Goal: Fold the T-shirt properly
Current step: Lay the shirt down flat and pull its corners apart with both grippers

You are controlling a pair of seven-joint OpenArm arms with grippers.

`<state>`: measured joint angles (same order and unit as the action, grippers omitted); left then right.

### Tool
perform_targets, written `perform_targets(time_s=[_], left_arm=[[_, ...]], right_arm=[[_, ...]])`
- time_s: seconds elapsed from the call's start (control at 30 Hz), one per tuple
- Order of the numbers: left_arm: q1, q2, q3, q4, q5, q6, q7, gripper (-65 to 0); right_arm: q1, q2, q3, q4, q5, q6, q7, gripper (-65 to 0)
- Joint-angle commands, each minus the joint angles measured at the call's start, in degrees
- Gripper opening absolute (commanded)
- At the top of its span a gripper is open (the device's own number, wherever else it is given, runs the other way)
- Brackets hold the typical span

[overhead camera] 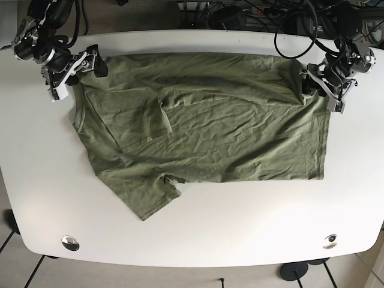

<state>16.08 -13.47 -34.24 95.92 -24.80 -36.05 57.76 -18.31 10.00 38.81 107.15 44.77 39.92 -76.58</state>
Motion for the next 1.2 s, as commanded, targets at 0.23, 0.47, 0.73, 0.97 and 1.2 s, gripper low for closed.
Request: perform_targets(time_s=[0.23, 0.47, 0.73, 0.97, 1.2], left_arm=[[2.6, -6.5, -1.0, 1.4, 0.7, -0.2, -0.7, -62.6], [2.6, -6.6, -1.1, 1.0, 1.2, -0.2, -0.7, -62.6], [3.2, -9.8, -1.3, -2.4, 10.4, -3.9, -1.5, -62.6], [5.4, -9.6, -3.5, 8.2, 15.8, -3.9, -0.6, -61.9], [0.1, 2.2, 0.3, 16.9, 16.2, -3.9, 2.2, -47.4]], right_arm=[[-2.3, 0.8, 2.6, -1.0, -5.6, 0.08, 6.3, -42.6], [-2.1, 0.7, 0.3, -4.5, -8.0, 0.08, 7.0, -52.6], [-6.9, 2.1, 0.7, -4.2, -7.5, 0.08, 6.9, -62.5], [-10.0, 2.1, 3.3, 4.5, -7.4, 0.08, 6.9, -47.1], [-3.3, -1.6, 0.4, 5.6, -10.9, 0.08, 7.0, -5.7]])
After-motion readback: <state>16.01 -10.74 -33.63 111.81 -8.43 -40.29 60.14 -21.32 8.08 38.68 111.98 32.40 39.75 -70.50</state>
